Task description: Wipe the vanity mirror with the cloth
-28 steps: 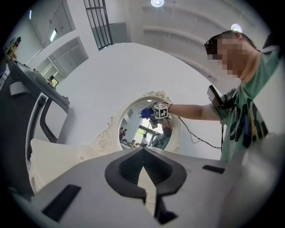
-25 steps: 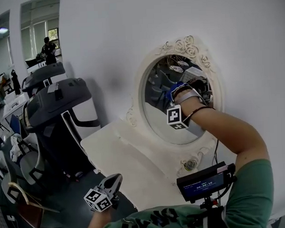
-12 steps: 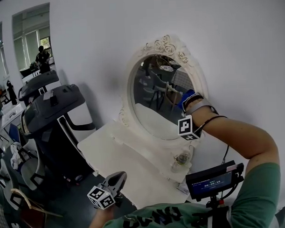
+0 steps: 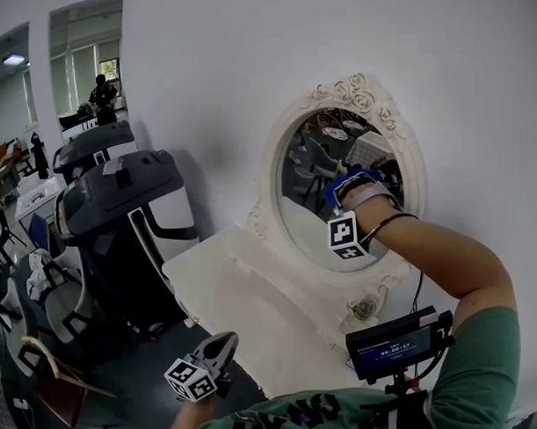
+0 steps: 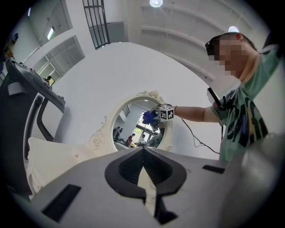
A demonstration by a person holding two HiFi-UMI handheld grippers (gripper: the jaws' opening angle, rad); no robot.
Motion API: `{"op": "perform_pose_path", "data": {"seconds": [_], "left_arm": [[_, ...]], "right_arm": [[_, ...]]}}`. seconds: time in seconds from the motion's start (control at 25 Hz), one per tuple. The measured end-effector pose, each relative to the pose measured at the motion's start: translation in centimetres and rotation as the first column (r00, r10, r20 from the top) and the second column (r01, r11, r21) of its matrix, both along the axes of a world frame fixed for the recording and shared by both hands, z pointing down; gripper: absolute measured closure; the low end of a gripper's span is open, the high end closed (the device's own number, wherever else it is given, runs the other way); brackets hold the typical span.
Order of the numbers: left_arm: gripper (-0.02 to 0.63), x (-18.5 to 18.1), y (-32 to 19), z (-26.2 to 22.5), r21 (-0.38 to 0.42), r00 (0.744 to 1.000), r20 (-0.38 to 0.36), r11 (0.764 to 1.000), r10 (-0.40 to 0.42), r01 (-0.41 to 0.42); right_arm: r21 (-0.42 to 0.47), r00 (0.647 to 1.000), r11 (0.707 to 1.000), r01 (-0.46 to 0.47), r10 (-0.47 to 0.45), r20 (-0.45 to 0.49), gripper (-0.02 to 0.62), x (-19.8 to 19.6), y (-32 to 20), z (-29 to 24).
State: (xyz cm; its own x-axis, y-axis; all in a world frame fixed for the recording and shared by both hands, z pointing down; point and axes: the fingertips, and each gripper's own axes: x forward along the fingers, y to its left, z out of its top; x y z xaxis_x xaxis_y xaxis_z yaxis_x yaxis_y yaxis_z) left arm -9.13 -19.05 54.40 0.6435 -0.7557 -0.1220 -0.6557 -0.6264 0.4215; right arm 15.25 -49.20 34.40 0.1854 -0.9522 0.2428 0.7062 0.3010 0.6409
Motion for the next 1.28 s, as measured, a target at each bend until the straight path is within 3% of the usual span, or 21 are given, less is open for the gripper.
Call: {"op": "perform_pose_path", "data": {"seconds": [0.16,0.44,0.6,0.92,1.08,1.28], "left_arm": [[0.600,-2.7,0.0,1.6,-0.022,0.999,-0.006,0.999,-0.046,0.046],[0.600,-8.2,-0.5,4.2,-0.079,0.990,-0.012,0.988,-0.137,0.136],[0.600,-9.0,-1.2,5.3,-0.096,0.989,-0.018,0.985,-0.146,0.143],[0.600,-7.9,-2.8,5.6,-0.098,0.993,-0.027,0.989,-0.111,0.108],[0.600,-6.7,-2.8,4.4,-0.073,0.995,-0.030,0.994,-0.090,0.088],[0.600,-5.0,-2.2,3.1,-0.050,0.998,-0.026,0.997,-0.063,0.062]], "right_arm": [[0.083,0.992,0.989,0.124,-0.124,-0.007,0.522,-7.1,-6.8,0.2],[0.171,0.975,0.961,0.219,-0.209,-0.072,0.522,-14.6,-16.5,1.4],[0.190,0.978,0.961,0.202,-0.189,-0.087,0.522,-16.4,-19.8,1.9],[0.155,0.996,0.984,0.085,-0.083,-0.021,0.523,-15.2,-19.6,1.8],[0.100,0.999,0.994,-0.032,0.037,-0.040,0.523,-11.5,-16.4,1.8],[0.030,0.993,0.996,-0.089,0.091,-0.079,0.523,-5.1,-10.3,2.3]]}}
